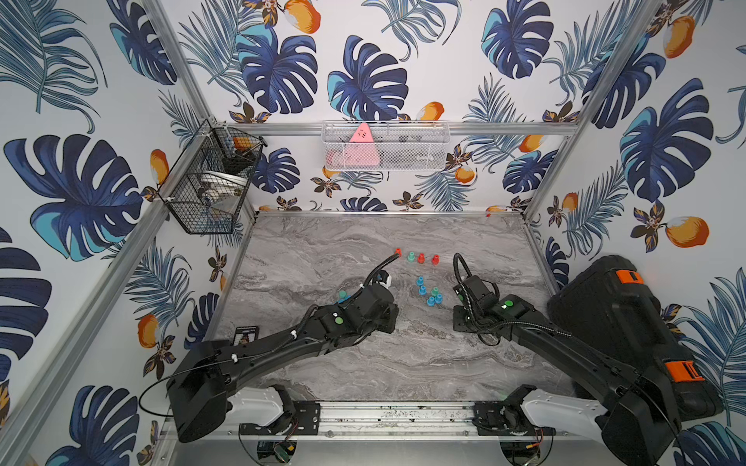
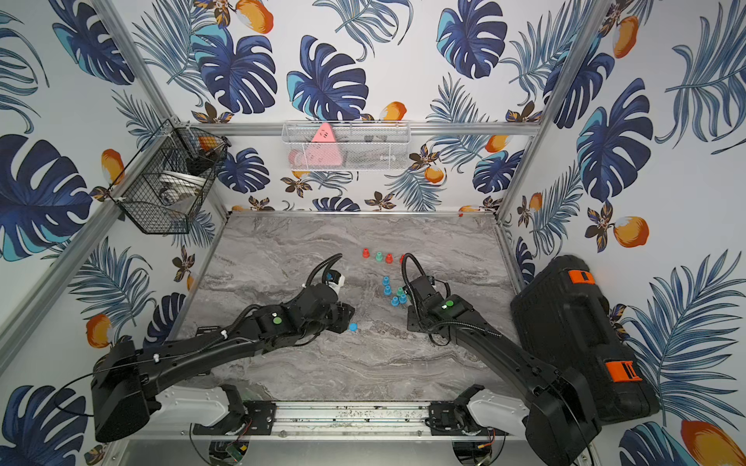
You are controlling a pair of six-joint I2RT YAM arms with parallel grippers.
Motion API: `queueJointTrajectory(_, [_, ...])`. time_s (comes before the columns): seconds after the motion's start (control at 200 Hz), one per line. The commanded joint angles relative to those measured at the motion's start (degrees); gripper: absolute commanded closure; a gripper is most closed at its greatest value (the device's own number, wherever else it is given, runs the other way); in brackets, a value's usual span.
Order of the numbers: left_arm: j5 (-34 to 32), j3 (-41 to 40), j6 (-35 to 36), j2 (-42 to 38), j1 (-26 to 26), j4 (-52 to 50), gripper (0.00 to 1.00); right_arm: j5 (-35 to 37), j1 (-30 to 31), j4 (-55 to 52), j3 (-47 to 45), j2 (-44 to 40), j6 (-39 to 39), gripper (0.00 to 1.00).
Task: Close the stamp cap
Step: Pick up the stamp from the center of the board.
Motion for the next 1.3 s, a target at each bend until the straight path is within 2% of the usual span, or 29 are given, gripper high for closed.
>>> queueJointTrajectory(0.0, [-2.61, -0.23, 2.66, -5.06, -0.08, -8.53, 0.49, 1.36, -0.06, -1.14, 1.94, 1.66, -1.06, 0.51])
queueJointTrajectory(0.225, [-5.92, -2.38, 5.03, -17.36, -0.08, -16.56, 0.49, 2.30, -0.58, -0.62, 6.73, 7.35, -2.62, 0.51])
queueJointTrajectory(0.55, [-7.46, -6.45, 7.06, -26.02, -0.08, -22.48, 0.48, -0.33, -2.80, -0.07, 14.51, 17.20, -4.49, 0.51])
queueJointTrajectory(0.811, [-8.37, -4.16, 8.39, -31.56, -0.08, -28.34, 0.48, -2.88, -5.57, 0.41, 20.05, 24.39, -6.29, 0.51])
queueJointTrajectory(0.941, [-10.99, -5.99, 9.41, -35.13, -0.08, -27.09, 0.47, -3.84, -6.49, 0.57, 22.26, 28.38, -6.96, 0.52])
queueJointTrajectory(1.061, [-7.73, -6.27, 9.61, -34.24, -0.08, -26.12, 0.48, -4.47, -6.58, 0.74, 23.39, 30.99, -6.79, 0.53])
queueJointTrajectory(1.296, [-7.74, -6.61, 9.52, -35.74, -0.08, -25.68, 0.48, -4.78, -6.58, 1.99, 23.79, 34.47, -6.44, 0.55])
